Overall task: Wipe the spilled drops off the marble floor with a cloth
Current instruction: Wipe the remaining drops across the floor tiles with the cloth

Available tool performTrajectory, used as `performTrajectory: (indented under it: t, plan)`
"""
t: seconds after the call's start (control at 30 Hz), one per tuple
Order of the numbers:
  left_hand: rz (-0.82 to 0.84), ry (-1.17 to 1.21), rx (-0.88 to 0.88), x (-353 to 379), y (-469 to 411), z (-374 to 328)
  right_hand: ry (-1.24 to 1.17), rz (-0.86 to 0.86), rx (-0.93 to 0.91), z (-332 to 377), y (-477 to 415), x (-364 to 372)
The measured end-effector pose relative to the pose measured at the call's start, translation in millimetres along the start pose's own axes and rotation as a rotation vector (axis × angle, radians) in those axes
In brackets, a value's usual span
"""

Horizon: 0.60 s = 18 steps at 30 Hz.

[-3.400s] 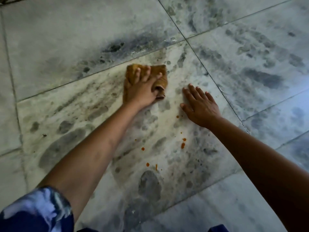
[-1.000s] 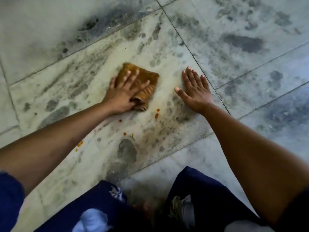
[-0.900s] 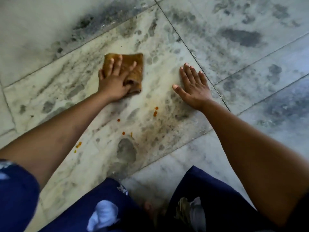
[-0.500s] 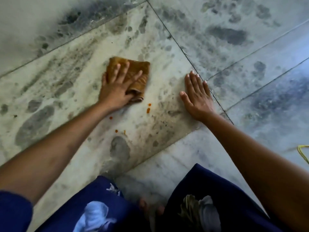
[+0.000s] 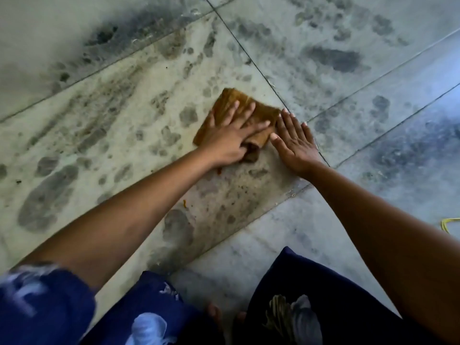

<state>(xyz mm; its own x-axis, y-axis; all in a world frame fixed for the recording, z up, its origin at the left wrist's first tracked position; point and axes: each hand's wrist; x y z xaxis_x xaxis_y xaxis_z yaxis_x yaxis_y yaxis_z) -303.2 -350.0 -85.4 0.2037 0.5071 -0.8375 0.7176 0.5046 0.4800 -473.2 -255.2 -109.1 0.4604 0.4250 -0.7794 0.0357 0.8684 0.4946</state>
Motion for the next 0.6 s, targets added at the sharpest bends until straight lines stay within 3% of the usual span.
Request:
performTrajectory:
  t: [0.07,0.17,0.3,0.47,0.6]
  plan:
    - [-0.004,0.000,-0.006,14,32,22,0.002,0.008,-0.011,0,0,-2]
    - [-0.024,0.083,-0.185,6,44,58,0.052,0.008,-0.003,1,4,1]
    - [-0.039,0.266,-0.326,-15,13,40,0.016,-0.039,0.055,15,6,6]
    - [-0.020,0.122,-0.179,34,51,-27,-0.150,-0.035,0.061,21,9,4]
    - [0.001,-0.003,-0.075,60,100,-11,-0.083,0.004,0.025,16,26,8]
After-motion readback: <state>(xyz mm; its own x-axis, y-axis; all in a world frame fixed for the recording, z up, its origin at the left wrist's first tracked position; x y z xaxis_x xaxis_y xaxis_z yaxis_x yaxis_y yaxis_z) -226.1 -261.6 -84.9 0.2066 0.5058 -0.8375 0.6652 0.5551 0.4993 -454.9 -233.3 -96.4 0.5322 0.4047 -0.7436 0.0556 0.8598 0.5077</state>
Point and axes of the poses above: each hand's wrist, its own y-axis away from the middle knuckle, its own x-axis out of the palm, z = x × y, and after that the axes turned 11 degrees about z, right-handed
